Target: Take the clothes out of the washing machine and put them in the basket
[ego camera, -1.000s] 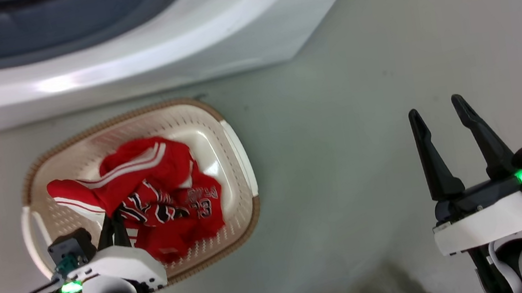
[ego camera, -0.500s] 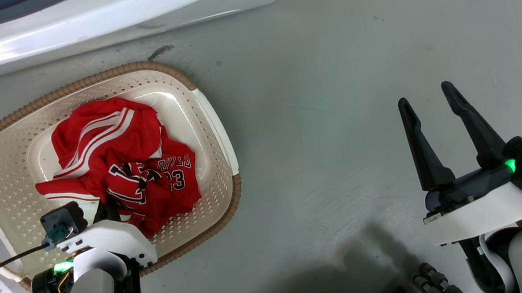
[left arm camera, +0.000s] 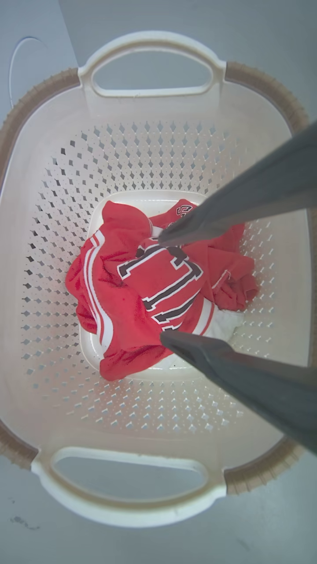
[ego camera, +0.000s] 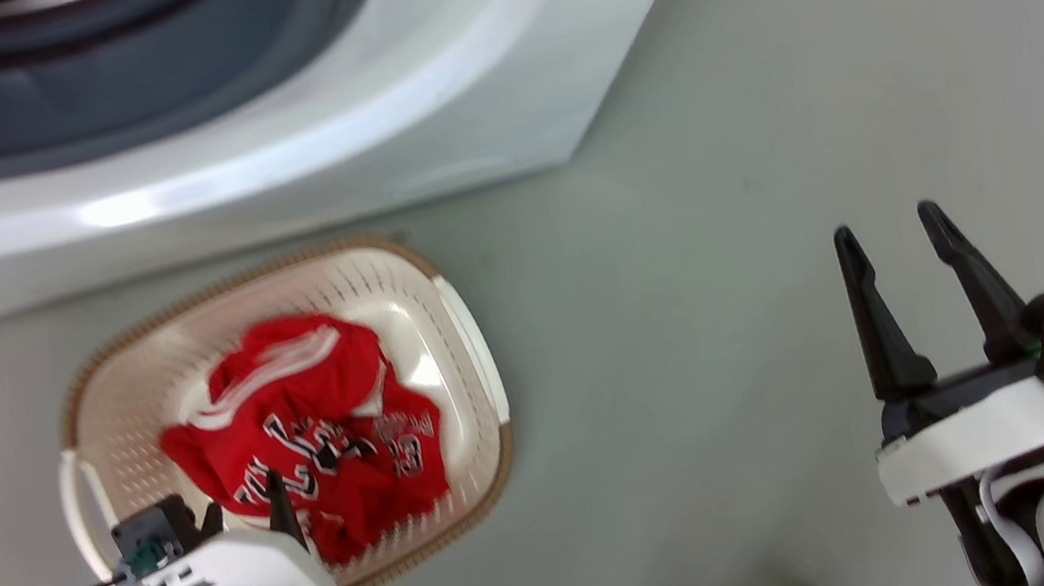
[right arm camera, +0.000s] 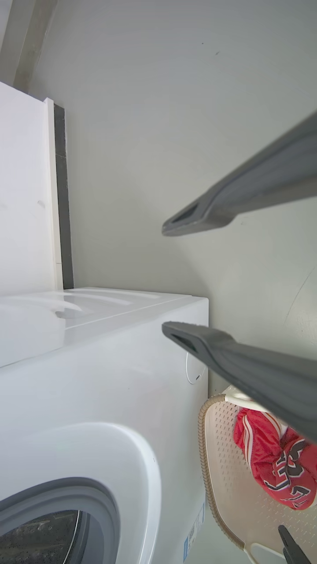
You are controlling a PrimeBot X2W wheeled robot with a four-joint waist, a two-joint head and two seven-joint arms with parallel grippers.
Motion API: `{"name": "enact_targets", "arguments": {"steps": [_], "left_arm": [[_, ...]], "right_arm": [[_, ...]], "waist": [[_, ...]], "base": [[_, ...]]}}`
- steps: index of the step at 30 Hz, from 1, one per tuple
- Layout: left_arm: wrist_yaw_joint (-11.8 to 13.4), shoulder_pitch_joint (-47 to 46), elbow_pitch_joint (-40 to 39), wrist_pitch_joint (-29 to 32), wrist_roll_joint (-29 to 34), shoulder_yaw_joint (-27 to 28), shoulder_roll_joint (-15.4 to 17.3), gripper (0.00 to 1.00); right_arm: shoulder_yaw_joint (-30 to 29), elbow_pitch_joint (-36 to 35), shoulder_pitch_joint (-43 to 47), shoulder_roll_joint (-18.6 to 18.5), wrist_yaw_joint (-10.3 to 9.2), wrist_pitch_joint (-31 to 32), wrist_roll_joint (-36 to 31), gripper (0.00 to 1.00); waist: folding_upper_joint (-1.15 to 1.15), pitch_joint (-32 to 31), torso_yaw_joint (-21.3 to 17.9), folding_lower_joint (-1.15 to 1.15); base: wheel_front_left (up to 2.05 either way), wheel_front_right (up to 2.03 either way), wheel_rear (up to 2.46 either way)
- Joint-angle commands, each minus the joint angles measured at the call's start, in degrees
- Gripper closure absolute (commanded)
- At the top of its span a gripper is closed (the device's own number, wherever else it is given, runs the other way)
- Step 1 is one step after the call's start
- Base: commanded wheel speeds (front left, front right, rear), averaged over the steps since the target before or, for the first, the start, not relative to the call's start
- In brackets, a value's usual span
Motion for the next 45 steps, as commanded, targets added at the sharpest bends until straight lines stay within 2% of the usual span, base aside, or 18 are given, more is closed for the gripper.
{"name": "enact_targets", "arguments": {"steps": [1, 9, 16, 17, 19, 20, 28, 29, 35, 45], "left_arm": [[-0.22, 1.88, -1.02, -0.14, 0.61, 0.25, -0.31, 0.00], [0.15, 9.90, -10.55, -0.14, 2.95, 1.28, -1.43, 0.00], [0.17, 15.62, -25.52, -0.14, 6.18, 0.92, -1.98, 0.00], [0.17, 15.62, -25.52, -0.14, 6.18, 0.92, -1.98, 0.00], [0.43, 16.98, -31.79, -0.14, 7.49, 0.09, -2.07, 0.00], [0.43, 16.98, -31.79, -0.14, 7.49, 0.09, -2.07, 0.00], [1.03, 21.55, -46.64, -0.14, 11.20, -3.44, -2.14, 0.00], [0.91, 24.19, -51.66, -0.14, 13.28, -4.86, -1.86, 0.00], [0.80, 28.28, -55.42, 0.23, 14.93, -6.99, -1.71, 0.00], [1.97, 32.51, -57.32, 2.20, 12.93, -8.76, -1.94, 0.00]], "right_arm": [[-0.37, 0.11, 1.47, 0.00, -0.02, 0.25, -0.49, 0.00], [-3.03, -0.82, 5.78, -0.01, -0.02, 2.01, -1.58, 0.00], [-6.23, -4.09, 9.32, 0.01, -0.02, 4.81, -4.71, 0.00], [-6.23, -4.09, 9.32, 0.01, -0.02, 4.81, -4.71, 0.00], [-6.69, -5.19, 10.52, 0.01, -0.03, 5.75, -5.43, 0.00], [-6.69, -5.19, 10.52, 0.01, -0.03, 5.75, -5.43, 0.00], [-6.90, -7.32, 13.02, 0.00, -0.03, 7.48, -5.59, 0.00], [-7.08, -7.92, 14.29, 0.01, -0.02, 8.00, -5.70, 0.00], [-6.42, -8.49, 16.85, 0.01, -0.02, 8.68, -5.52, 0.00], [-5.91, -8.91, 18.93, 0.00, -0.03, 8.89, -4.73, 0.00]], "waist": [[0.00, -7.65, 1.45, -0.01], [0.00, -17.45, 3.25, -0.01], [0.00, -23.80, 5.26, -0.01], [0.00, -23.80, 5.26, -0.01], [0.00, -25.53, 6.04, -0.01], [0.00, -25.53, 6.04, -0.01], [0.00, -30.16, 7.01, -0.01], [0.00, -32.14, 7.17, -0.01], [0.00, -34.63, 7.56, -0.01], [0.00, -35.90, 7.94, -0.01]], "base": [[0.00, 0.00, 0.00], [0.00, 0.00, 0.00], [0.00, 0.00, 0.00], [0.00, 0.00, 0.00], [0.00, 0.00, 0.00], [0.00, 0.00, 0.00], [0.00, 0.00, 0.00], [0.00, 0.00, 0.00], [0.00, 0.00, 0.00], [0.00, 0.00, 0.00]]}}
